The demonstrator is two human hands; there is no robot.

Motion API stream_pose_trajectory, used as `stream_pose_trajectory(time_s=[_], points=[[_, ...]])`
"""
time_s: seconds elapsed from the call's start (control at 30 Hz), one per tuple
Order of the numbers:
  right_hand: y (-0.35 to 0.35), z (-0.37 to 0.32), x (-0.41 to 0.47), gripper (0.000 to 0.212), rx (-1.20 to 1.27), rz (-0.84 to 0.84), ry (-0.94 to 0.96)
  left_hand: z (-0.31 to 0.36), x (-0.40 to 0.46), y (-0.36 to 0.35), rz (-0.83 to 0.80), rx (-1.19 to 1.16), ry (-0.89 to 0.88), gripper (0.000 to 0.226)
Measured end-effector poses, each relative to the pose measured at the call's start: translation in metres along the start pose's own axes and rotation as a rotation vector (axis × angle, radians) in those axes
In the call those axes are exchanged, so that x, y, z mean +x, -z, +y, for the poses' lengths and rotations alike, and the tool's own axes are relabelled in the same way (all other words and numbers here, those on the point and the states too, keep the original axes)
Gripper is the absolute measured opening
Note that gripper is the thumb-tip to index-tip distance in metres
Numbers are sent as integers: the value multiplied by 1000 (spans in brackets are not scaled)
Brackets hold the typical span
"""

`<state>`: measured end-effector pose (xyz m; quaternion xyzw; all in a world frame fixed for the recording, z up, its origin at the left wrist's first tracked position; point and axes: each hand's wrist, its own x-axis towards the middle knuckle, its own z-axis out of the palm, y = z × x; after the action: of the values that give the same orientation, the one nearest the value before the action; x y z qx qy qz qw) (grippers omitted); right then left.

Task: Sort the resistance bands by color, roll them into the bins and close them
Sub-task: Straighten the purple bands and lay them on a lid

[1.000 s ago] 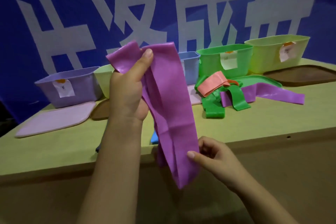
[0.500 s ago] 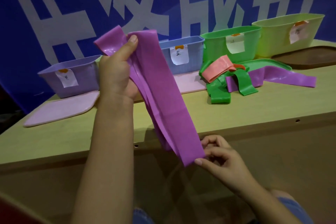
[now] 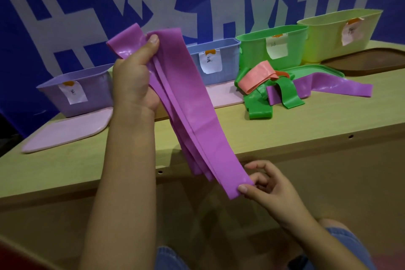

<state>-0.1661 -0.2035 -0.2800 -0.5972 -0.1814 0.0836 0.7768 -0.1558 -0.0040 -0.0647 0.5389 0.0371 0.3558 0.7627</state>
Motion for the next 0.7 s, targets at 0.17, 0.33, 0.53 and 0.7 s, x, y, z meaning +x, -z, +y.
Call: stream_pose_trajectory(time_s=[0.17, 0.33, 0.53, 0.7], points=[[4, 1, -6, 9, -172, -17, 4, 0, 2, 2, -56, 43, -31, 9], [5, 1, -3, 17, -245, -30, -90, 0, -7, -1, -86, 51, -43, 13], [8, -47, 4, 43, -616, -109, 47, 4, -30, -4, -247, 50, 1, 11], [-23, -131, 25, 30, -355, 76, 505, -2, -51, -13, -346, 130, 40, 11]])
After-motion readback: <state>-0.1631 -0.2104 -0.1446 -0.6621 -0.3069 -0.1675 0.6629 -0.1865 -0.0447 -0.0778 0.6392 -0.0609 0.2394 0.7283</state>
